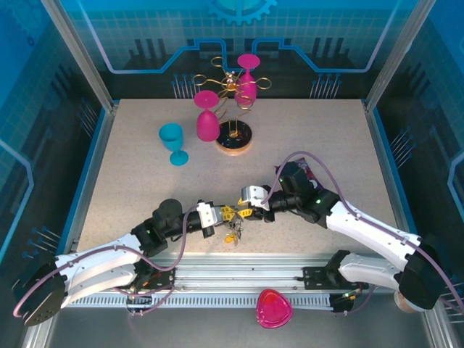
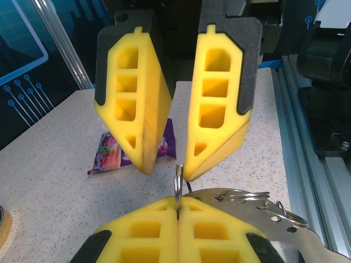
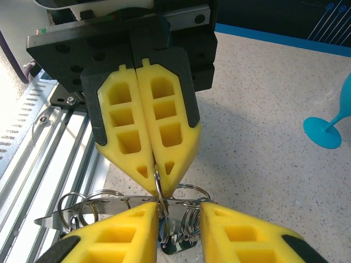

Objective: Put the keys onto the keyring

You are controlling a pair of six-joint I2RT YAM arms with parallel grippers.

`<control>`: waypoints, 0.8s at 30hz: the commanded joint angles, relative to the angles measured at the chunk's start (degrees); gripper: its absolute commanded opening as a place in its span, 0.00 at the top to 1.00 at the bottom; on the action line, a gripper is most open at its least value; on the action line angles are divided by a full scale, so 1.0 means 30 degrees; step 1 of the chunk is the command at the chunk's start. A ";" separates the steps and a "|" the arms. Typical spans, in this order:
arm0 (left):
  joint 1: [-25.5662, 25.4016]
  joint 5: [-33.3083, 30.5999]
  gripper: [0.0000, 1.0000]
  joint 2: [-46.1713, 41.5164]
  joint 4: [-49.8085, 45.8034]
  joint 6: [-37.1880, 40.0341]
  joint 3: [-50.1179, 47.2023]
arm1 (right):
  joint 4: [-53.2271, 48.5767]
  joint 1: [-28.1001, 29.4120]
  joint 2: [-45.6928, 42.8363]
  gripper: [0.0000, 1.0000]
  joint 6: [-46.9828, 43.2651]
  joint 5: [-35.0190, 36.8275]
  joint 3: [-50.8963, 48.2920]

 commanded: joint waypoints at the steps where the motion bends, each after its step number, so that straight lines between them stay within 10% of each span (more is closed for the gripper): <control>1: 0.0058 0.0617 1.00 0.0091 0.1488 -0.0259 0.0074 | 0.0830 0.0210 0.0310 0.75 -0.0072 -0.0596 -0.0070; 10: 0.0071 0.0673 1.00 0.0385 0.1830 -0.0440 0.0093 | 0.1764 0.0284 0.1133 1.00 0.0230 -0.1437 0.0273; 17: 0.0117 -0.1104 0.77 0.0297 0.0226 -0.0158 0.0708 | -0.2340 0.0328 0.0833 1.00 -0.1292 -0.0110 0.1720; 24: 0.0096 -0.1481 0.75 0.0477 -0.1292 0.0439 0.1311 | -0.8206 0.1252 0.2125 1.00 -0.3144 0.3223 0.4956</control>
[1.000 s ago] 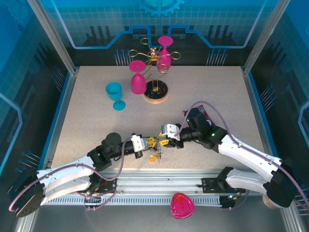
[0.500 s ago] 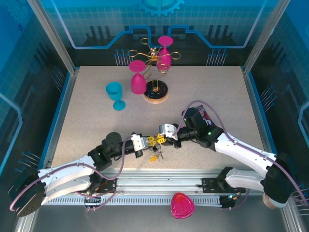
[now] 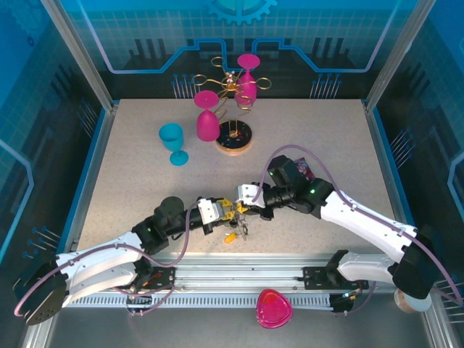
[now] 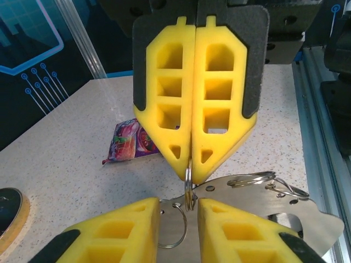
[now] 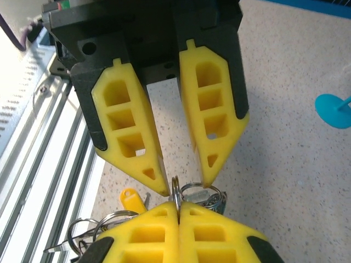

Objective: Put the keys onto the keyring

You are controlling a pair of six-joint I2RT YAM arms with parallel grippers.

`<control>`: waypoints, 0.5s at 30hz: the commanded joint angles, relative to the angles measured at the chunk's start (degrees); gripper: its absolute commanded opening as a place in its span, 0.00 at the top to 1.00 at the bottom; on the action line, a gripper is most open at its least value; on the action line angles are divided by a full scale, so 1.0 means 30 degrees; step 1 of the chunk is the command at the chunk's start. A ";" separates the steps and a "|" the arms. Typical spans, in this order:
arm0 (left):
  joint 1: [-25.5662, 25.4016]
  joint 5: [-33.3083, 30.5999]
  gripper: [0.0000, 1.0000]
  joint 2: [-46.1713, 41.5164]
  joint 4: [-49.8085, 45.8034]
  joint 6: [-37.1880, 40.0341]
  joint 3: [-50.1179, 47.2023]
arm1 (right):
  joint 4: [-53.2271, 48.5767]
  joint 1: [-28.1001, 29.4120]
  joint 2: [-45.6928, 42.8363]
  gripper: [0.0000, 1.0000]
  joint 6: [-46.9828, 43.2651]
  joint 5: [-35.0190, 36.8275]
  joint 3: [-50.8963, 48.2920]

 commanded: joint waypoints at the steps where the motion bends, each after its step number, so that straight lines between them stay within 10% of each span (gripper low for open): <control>1: -0.0070 -0.0380 0.75 0.0130 -0.0574 0.0359 0.0769 | -0.3200 0.0628 0.0480 1.00 -0.1221 0.1469 0.1618; 15: -0.0076 -0.0158 0.90 0.0209 -0.0398 0.0216 0.0796 | -0.5249 0.2528 0.2317 1.00 -0.1675 0.3195 0.4348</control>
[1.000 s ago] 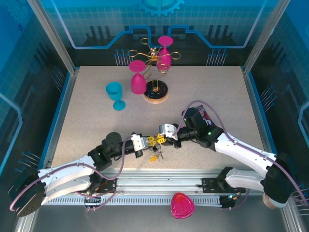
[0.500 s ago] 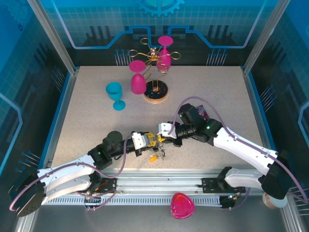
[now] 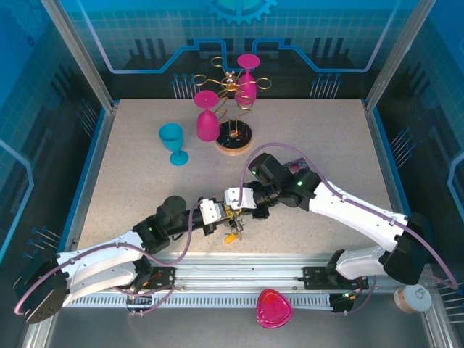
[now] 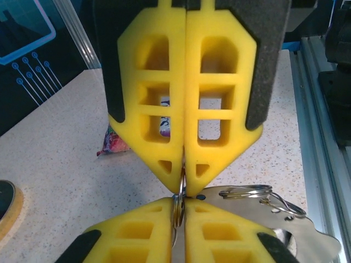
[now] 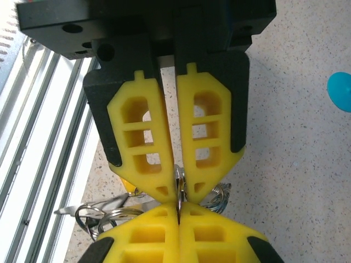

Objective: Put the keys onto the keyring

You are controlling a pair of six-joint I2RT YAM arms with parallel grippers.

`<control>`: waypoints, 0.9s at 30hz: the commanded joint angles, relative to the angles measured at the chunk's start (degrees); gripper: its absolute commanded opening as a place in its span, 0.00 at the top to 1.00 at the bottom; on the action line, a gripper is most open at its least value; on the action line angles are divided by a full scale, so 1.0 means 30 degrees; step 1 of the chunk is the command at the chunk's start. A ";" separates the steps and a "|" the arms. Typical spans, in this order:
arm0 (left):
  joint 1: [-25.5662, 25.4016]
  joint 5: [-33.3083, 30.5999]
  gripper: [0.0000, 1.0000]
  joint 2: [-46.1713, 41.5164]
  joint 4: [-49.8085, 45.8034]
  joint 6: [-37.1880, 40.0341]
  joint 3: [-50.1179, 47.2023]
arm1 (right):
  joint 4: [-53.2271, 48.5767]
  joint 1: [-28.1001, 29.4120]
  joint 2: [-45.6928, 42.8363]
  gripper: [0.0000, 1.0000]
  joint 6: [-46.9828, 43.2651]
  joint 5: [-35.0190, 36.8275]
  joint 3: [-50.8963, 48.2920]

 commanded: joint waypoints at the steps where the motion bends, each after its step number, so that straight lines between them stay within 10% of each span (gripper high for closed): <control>1: 0.0010 -0.0087 0.93 -0.0134 0.0454 0.0169 0.0564 | -0.0845 0.0603 0.0108 1.00 -0.0042 -0.0280 0.0581; 9: 0.0015 0.0627 1.00 -0.0709 0.1825 -0.0051 -0.0221 | 0.4171 -0.1141 -0.2854 0.66 0.2482 -0.2967 -0.2880; 16: 0.0072 0.1202 1.00 -0.0866 0.2637 -0.0432 -0.0636 | 0.9574 -0.3125 -0.5090 0.63 0.5047 -0.6182 -0.6659; 27: 0.0157 0.1725 1.00 -0.0737 0.2730 -0.0559 -0.0640 | 0.7569 -0.3101 -0.4671 0.65 0.3303 -0.5401 -0.6580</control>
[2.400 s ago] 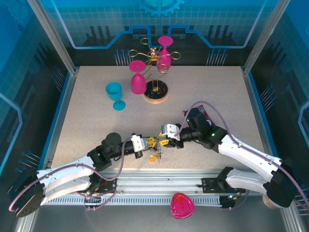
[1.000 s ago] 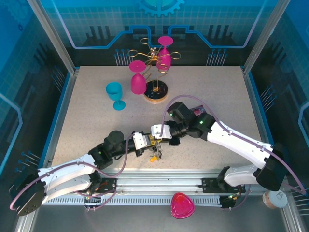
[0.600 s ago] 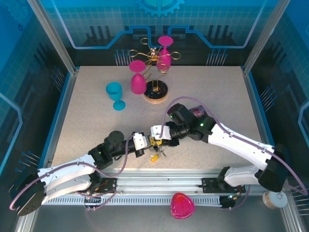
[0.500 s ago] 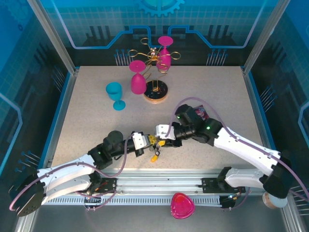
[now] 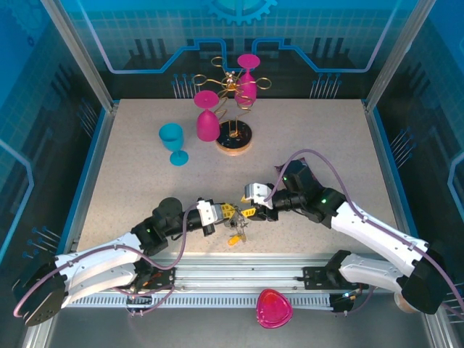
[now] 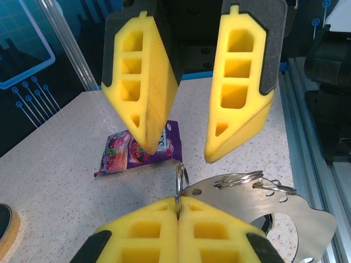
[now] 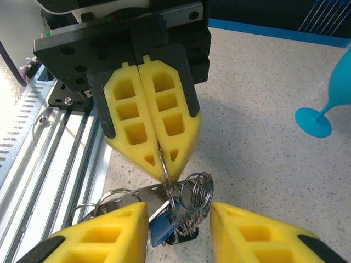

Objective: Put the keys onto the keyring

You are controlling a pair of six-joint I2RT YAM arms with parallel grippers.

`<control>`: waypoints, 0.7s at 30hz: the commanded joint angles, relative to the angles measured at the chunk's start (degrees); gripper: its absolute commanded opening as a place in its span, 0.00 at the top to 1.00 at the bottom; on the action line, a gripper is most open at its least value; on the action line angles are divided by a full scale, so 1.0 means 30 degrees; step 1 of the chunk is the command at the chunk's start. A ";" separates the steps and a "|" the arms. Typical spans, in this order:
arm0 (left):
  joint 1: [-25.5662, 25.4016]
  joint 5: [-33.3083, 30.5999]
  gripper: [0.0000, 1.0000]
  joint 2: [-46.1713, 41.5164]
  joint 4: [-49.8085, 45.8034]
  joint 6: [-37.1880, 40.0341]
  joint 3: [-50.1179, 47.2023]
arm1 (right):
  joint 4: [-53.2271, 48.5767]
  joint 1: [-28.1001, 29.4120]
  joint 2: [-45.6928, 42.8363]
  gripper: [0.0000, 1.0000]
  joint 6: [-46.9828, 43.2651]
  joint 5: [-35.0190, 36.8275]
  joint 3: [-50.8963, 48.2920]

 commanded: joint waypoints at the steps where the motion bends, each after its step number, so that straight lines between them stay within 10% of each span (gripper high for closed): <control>1: 0.0146 0.0700 1.00 -0.0166 0.1290 -0.0425 -0.0154 | -0.0647 -0.0037 0.0334 0.65 -0.0697 -0.0429 0.0391; 21: 0.0199 0.1259 1.00 0.0110 0.1596 -0.0674 -0.0098 | 0.0088 0.0453 0.1698 0.77 -0.0894 -0.1628 0.1283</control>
